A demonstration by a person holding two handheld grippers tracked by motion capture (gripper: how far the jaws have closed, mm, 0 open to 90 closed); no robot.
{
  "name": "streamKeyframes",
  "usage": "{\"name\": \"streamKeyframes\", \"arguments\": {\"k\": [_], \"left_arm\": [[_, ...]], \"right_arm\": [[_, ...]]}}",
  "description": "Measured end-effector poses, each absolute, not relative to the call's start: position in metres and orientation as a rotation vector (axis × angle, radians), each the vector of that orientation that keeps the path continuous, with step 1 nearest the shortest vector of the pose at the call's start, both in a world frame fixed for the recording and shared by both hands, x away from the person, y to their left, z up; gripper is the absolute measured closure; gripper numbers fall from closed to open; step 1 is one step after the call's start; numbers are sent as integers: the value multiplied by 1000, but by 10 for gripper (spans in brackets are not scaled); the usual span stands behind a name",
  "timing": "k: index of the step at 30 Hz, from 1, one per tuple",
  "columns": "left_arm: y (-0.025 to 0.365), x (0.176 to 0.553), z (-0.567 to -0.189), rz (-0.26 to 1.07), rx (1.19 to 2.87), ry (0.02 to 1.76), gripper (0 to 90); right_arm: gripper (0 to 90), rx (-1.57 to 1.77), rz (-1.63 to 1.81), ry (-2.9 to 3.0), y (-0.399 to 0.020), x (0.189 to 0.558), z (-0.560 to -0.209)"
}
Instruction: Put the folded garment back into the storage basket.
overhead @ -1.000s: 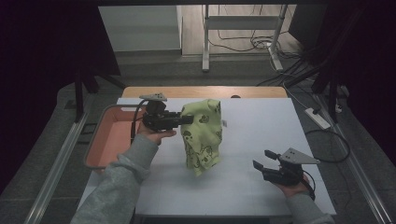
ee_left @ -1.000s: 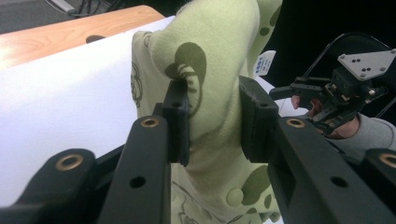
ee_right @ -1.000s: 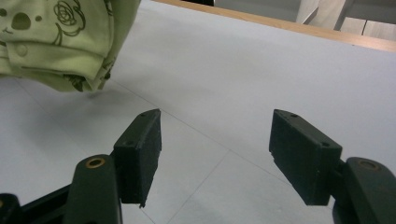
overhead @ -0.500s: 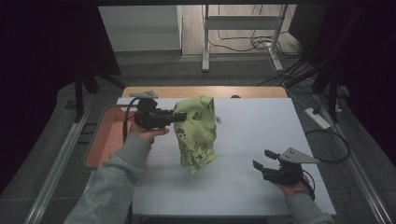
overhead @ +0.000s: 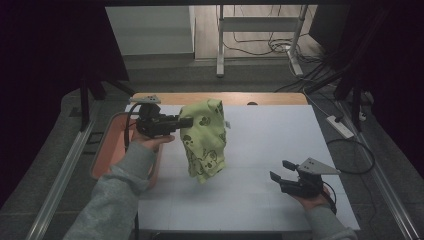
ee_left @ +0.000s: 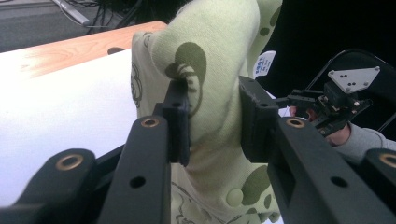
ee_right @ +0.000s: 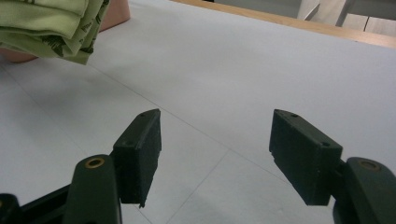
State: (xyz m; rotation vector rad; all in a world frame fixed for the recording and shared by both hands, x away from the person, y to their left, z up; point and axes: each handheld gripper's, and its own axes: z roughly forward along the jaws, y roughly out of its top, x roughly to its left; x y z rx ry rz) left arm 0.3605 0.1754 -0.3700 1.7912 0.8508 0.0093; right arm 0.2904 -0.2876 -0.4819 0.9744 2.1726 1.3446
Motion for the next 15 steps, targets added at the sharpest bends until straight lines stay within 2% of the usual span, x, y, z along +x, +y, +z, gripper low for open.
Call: {"name": "streamKeyframes", "arguments": {"k": [15], "left_arm": [[187,358,-365,29,1778,861,681]], "right_arm": [[346,977,1339,2174,-288,290,-482]]}}
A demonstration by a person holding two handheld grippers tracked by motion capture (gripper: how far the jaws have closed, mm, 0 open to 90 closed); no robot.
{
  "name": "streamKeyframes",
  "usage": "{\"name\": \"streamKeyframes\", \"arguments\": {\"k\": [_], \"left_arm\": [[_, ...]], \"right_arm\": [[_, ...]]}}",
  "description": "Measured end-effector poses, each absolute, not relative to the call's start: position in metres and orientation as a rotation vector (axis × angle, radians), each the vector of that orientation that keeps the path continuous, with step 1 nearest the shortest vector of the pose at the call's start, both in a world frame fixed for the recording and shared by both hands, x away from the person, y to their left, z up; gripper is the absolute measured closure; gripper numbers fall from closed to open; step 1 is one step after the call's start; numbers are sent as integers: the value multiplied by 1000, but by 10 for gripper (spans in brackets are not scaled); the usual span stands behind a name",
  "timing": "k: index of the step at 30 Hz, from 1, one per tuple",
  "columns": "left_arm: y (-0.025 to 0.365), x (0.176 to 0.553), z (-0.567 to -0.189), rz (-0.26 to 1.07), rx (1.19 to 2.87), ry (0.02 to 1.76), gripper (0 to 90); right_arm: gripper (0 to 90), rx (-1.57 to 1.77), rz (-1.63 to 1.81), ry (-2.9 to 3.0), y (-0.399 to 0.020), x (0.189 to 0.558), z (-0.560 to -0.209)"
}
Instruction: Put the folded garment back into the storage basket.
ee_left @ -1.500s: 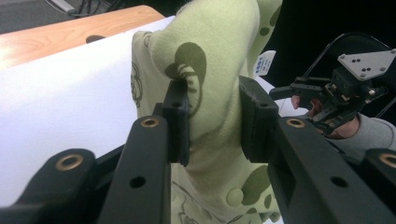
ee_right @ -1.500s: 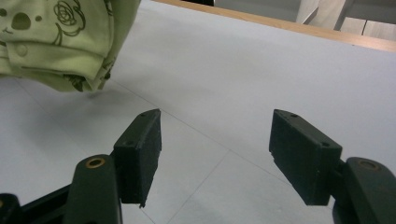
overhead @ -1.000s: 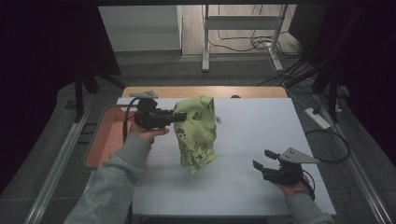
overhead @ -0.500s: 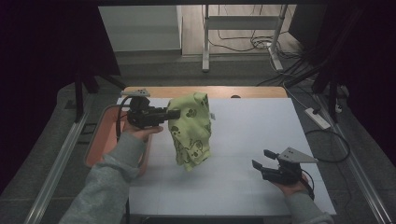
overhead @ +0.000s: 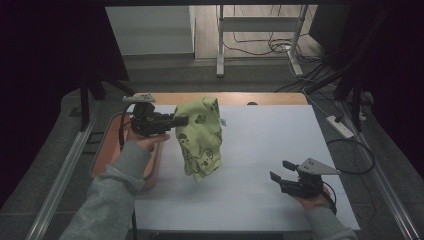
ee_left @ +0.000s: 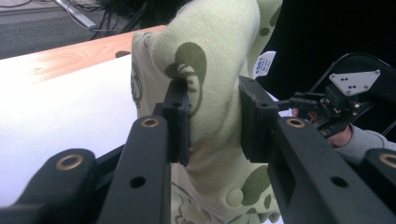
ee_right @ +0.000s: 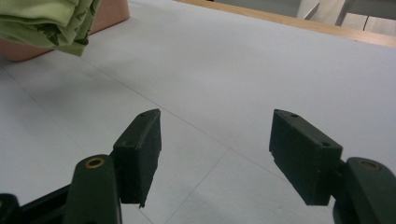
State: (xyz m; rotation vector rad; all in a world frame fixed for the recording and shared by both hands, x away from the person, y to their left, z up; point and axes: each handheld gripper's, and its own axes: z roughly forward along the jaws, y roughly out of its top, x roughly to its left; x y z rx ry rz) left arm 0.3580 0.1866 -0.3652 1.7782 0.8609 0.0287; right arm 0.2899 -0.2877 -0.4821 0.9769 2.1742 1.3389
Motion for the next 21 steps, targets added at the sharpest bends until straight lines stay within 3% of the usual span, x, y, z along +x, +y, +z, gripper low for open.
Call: {"name": "streamKeyframes", "arguments": {"k": [21], "left_arm": [[203,354,-362,53,1763,882,681]], "right_arm": [[345,981,1336,2171,-288,289,-482]]}}
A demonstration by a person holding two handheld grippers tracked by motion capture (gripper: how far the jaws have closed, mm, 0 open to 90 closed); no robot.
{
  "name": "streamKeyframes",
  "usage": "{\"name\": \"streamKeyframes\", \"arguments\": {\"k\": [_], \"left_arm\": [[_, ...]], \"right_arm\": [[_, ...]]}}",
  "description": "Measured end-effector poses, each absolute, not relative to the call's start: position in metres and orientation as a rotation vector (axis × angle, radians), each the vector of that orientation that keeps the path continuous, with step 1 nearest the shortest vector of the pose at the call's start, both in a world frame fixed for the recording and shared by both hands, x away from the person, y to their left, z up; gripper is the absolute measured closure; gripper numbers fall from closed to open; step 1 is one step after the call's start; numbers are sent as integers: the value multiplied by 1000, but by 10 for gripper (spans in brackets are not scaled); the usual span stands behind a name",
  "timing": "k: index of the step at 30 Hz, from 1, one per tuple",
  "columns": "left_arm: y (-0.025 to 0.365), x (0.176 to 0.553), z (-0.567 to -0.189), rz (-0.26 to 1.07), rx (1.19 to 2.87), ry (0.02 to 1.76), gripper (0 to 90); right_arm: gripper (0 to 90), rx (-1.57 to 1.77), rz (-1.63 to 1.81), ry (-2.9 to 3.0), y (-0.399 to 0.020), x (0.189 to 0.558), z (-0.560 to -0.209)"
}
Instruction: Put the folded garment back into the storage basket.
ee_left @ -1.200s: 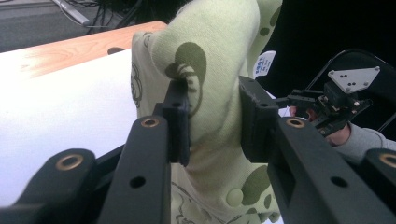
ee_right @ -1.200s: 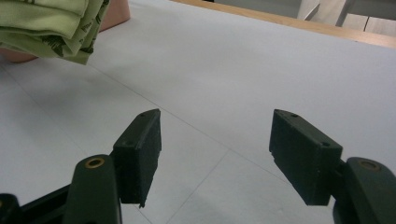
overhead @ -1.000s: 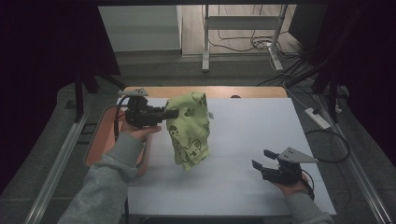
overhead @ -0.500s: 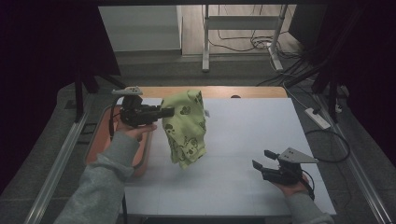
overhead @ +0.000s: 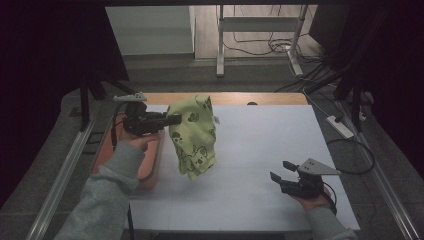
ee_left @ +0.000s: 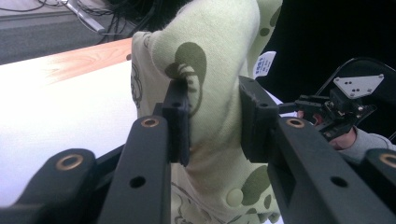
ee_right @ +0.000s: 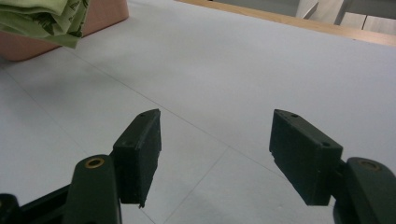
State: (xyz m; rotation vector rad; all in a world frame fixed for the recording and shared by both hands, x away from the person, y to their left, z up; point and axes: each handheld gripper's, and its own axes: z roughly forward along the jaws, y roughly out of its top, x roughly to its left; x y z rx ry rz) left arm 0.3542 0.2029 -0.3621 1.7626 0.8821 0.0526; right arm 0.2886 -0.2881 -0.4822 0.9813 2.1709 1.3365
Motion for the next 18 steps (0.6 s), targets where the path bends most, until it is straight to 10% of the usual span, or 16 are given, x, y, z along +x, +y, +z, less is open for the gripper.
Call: {"name": "streamKeyframes", "arguments": {"k": [18], "left_arm": [[219,349,-359,77,1748,905,681]], "right_arm": [[345,980,1333,2173,-287,289,-482]]}}
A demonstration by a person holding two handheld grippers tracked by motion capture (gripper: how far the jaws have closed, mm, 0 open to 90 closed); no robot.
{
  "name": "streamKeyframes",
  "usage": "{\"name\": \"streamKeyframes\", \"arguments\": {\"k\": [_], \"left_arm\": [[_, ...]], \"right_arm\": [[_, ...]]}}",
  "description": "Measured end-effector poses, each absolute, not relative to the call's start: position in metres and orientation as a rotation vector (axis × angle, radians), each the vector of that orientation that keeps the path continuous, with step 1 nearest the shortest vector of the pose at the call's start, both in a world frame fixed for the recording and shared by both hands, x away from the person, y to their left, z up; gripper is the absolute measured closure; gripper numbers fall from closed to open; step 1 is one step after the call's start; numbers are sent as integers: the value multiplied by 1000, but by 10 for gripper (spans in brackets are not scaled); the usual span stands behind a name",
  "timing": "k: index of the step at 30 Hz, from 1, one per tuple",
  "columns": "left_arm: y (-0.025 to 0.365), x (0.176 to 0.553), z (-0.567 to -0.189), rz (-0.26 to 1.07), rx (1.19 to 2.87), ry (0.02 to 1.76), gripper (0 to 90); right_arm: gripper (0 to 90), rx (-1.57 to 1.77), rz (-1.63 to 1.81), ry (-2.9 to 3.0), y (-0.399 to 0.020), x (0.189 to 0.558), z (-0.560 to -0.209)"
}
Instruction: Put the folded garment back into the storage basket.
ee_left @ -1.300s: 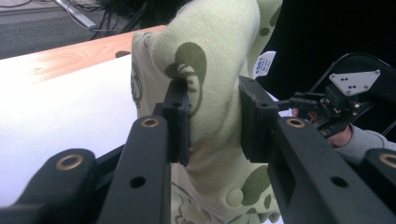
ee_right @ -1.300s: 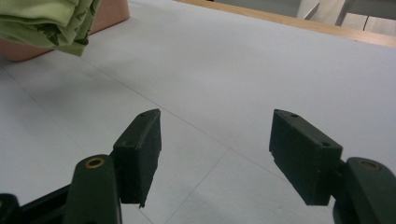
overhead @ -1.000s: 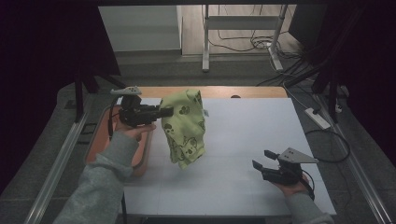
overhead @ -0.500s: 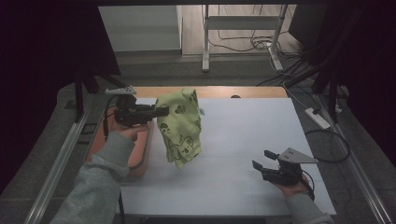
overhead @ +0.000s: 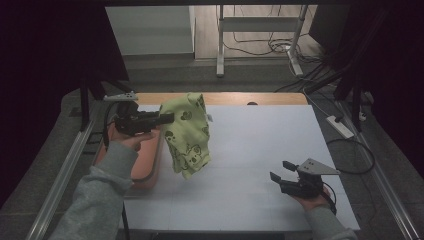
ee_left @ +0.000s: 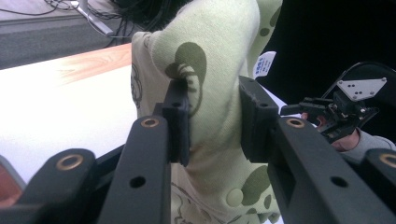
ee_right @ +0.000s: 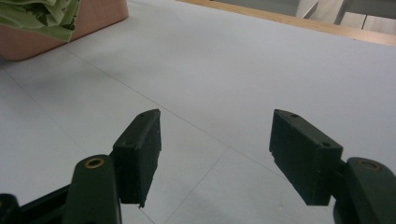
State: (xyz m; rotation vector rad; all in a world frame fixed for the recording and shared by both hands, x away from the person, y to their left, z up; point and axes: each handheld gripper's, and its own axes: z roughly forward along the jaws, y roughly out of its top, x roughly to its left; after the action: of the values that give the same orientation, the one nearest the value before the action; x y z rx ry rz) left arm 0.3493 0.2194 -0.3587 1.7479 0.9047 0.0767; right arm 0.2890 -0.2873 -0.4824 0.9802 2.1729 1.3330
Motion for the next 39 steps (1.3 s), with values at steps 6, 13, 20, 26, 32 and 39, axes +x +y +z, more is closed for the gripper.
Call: {"name": "streamKeyframes", "arguments": {"k": [6,13,20,26,32,39], "left_arm": [[226,348,-358,83,1742,913,681],[236,345,-355,92,1728,921,681],[244,343,-355,101,1719,929,681],[249,342,-355,108,1714,938,681],[256,340,-353,117,1702,946,681],[263,339,-351,130,1694,953,681]], "right_arm": [[344,981,1334,2172,-287,289,-482],[344,977,1330,2174,-287,289,-483],[344,978,1328,2174,-286,289,-483],[344,981,1328,2174,-287,289,-483],[344,981,1328,2175,-286,289,-483],[344,980,1327,2175,-286,289,-483]]}}
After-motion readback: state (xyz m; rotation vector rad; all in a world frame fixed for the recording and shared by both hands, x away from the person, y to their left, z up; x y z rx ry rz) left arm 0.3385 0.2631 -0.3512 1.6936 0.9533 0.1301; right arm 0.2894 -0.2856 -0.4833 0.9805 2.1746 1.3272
